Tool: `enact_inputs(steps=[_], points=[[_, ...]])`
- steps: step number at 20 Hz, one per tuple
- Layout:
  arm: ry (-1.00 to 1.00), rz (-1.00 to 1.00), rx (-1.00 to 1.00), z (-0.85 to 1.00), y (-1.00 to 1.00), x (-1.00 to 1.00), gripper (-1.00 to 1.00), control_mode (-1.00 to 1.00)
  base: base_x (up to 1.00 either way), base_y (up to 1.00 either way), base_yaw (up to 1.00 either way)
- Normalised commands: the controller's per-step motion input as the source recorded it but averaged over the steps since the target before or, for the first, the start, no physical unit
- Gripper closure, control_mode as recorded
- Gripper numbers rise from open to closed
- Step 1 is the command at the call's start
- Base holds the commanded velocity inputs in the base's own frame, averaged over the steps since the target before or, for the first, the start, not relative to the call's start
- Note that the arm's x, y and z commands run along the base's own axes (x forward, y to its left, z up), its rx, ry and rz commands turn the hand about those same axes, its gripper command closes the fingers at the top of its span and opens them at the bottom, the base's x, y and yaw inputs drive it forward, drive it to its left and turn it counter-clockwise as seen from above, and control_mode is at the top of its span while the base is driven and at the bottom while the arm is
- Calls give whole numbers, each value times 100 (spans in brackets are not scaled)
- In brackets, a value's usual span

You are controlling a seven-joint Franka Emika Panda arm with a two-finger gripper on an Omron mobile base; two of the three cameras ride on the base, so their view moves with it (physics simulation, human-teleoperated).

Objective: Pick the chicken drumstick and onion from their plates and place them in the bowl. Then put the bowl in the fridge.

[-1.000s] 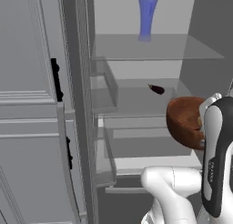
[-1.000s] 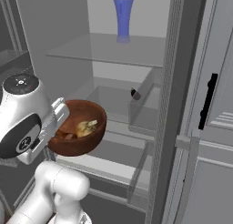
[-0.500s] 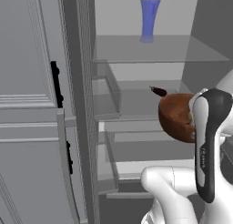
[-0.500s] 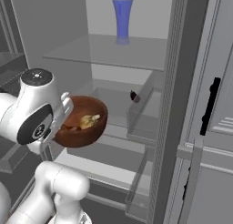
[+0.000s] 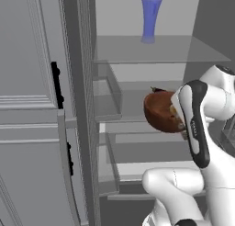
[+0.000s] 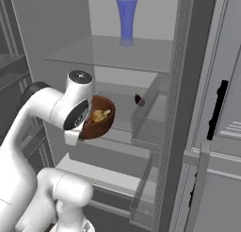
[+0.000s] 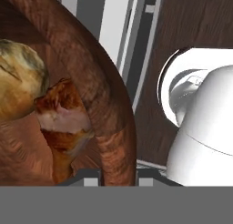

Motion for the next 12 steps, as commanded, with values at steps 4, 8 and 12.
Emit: enact_inputs(steps=[4, 8, 12], points=[[-1, 6, 0, -34, 0, 96, 100, -100, 0, 0, 0], [-15, 1, 0, -34, 3, 68, 100, -100, 0, 0, 0], [-10, 0, 0, -29, 18, 67, 100, -100, 0, 0, 0]])
